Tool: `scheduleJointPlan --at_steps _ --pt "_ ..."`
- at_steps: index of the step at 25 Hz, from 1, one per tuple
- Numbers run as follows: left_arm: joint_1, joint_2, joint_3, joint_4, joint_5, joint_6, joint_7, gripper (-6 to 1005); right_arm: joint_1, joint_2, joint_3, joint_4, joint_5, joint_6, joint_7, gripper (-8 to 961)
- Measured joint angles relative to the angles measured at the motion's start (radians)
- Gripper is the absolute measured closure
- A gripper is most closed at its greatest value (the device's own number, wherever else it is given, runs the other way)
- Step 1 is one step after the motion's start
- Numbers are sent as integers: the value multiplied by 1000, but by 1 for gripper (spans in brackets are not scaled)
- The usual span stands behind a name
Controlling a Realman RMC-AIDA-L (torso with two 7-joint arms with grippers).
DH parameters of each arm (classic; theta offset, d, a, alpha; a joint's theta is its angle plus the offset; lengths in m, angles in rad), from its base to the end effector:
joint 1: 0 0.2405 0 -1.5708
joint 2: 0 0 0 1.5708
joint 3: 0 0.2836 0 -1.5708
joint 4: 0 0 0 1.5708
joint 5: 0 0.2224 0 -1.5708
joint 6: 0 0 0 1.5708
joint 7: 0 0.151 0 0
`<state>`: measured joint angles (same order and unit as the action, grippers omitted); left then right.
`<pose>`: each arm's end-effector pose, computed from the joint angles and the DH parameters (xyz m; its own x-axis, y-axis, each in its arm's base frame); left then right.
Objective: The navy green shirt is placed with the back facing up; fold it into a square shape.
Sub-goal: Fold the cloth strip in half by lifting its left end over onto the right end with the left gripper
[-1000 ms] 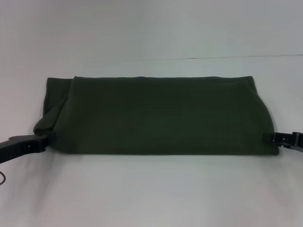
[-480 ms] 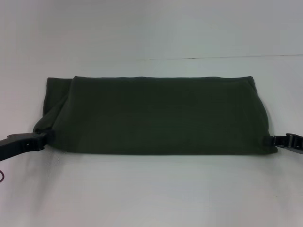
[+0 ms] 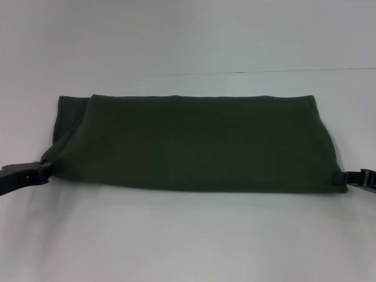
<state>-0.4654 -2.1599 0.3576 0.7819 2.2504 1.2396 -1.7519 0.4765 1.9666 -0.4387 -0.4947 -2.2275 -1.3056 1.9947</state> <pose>-0.3742 0.3543 0.0078 0.4581 0.6401 0.6168 0.8888 -0.3406 -0.3066 0.3968 0.3444 0.0192 0.1827 -0.8071 -0.5614 -0.9816 -0.1820 -0.0577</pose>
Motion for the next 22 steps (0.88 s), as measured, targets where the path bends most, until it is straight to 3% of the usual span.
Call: scheduleJointPlan --at_steps 10,17,22 --pt "4 0 -3 12 2 15 -9 1001 -7 0 17 -3 3 -9 -4 843" --pt "5 4 -11 26 -3 109 -9 997 -10 -1 42 -5 5 -47 -16 804" --pt "5 5 -11 27 -2 110 -11 842 -12 -5 40 -8 3 -61 -33 777"
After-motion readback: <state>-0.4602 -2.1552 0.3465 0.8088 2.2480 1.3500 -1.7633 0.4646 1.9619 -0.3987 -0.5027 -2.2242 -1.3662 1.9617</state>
